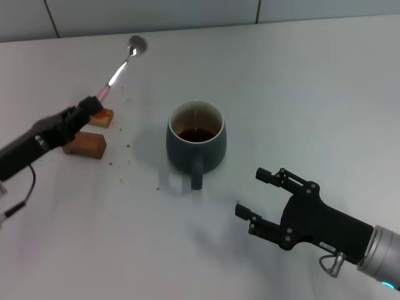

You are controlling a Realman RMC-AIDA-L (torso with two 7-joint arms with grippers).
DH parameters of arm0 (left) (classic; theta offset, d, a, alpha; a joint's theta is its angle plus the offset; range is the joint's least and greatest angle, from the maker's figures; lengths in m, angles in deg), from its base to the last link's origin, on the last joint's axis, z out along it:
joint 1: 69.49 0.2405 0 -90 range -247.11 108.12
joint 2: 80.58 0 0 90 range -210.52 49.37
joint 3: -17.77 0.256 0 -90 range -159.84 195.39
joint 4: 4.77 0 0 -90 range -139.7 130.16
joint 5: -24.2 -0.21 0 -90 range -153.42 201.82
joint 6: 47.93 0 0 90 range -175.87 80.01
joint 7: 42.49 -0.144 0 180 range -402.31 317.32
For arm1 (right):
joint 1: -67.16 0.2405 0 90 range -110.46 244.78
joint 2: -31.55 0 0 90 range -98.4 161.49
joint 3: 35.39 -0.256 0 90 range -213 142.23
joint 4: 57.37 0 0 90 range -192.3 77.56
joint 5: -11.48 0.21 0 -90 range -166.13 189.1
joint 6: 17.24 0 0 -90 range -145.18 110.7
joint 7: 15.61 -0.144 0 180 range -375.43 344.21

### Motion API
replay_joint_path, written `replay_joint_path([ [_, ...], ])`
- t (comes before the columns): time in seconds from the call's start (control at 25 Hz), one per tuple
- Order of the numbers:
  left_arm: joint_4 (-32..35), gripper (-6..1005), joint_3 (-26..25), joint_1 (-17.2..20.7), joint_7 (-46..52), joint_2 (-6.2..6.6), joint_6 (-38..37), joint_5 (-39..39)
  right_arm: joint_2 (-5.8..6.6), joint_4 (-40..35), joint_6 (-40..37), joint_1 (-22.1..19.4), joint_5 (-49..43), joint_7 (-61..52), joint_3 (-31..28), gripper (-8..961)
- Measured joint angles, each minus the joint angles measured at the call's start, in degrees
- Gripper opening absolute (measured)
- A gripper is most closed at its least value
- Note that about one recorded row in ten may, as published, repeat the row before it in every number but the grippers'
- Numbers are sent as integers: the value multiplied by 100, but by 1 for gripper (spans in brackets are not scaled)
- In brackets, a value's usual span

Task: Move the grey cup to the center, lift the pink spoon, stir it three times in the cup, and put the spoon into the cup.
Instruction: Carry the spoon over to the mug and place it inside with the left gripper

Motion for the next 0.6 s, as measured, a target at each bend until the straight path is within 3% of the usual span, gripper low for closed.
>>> replay_joint_path([
  [0.08,453,126,-530,-79,-81,182,58,-882,0,-44,-3,-7,0,-77,-1,758],
  [0.2,1071,126,-1220,-67,-3,274,149,-1906,-1,-133,-25,-34,2,-238,-2,758],
  [0.24,1071,126,-1220,-67,-3,274,149,-1906,-1,-150,-33,-41,2,-273,-3,758],
  [0.28,1456,126,-1626,-44,153,291,244,-2506,-1,-156,-40,-43,3,-302,-6,758],
  [0.36,2078,126,-2247,-31,498,243,388,-3378,-1,-163,-43,-43,4,-335,-8,758],
  [0.44,2765,126,-2852,-35,893,91,461,-4314,-1,-164,-44,-36,5,-343,-9,758],
  [0.56,2765,126,-2852,-35,893,91,461,-4314,-1,-165,-44,-23,5,-355,-9,758],
  [0.6,3690,126,-3499,-68,1406,-156,451,-5383,-1,-165,-44,-19,5,-357,-9,758],
])
